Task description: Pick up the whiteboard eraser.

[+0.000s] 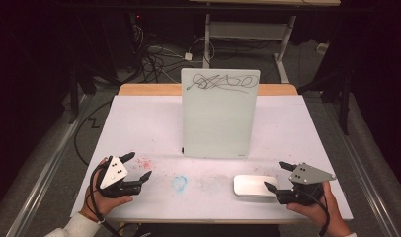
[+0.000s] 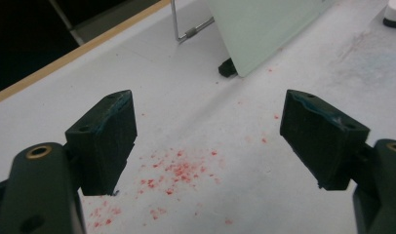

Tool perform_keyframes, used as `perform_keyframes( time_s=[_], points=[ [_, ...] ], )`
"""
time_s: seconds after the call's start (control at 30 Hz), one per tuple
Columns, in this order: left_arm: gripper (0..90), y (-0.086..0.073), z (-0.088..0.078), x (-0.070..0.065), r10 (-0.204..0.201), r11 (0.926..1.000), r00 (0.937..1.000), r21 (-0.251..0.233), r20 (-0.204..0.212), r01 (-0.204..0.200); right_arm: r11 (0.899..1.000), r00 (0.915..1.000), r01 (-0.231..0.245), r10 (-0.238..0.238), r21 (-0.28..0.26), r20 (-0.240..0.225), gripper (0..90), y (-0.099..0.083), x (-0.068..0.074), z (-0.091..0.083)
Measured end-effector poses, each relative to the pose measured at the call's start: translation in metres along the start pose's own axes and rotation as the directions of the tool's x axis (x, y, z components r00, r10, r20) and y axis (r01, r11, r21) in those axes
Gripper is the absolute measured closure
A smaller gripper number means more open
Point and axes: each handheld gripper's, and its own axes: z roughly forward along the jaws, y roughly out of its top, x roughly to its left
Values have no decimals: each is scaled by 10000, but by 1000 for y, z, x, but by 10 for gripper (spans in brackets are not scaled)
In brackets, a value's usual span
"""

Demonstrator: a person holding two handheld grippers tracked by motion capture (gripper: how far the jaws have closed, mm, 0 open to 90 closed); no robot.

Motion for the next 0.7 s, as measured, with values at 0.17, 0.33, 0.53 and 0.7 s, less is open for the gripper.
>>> perform_keyframes(
  time_s=[0.17,0.33,0.53,0.7],
  points=[
    [206,-2,5,-4,92,9998,9999,146,50,-93,9993,9993,-45,58,362,-359,219,-3,-5,4],
    [206,-4,8,-8,156,9988,9998,454,159,-163,9972,9982,-48,92,743,-590,216,-3,-16,10],
    [206,-7,9,-12,261,9968,9993,752,278,-281,9890,9908,424,-234,1417,-1334,212,10,-30,15],
    [206,-11,5,-11,201,9957,9994,904,299,-227,9686,9669,1482,-995,1996,-2350,222,25,-29,29]
  ],
)
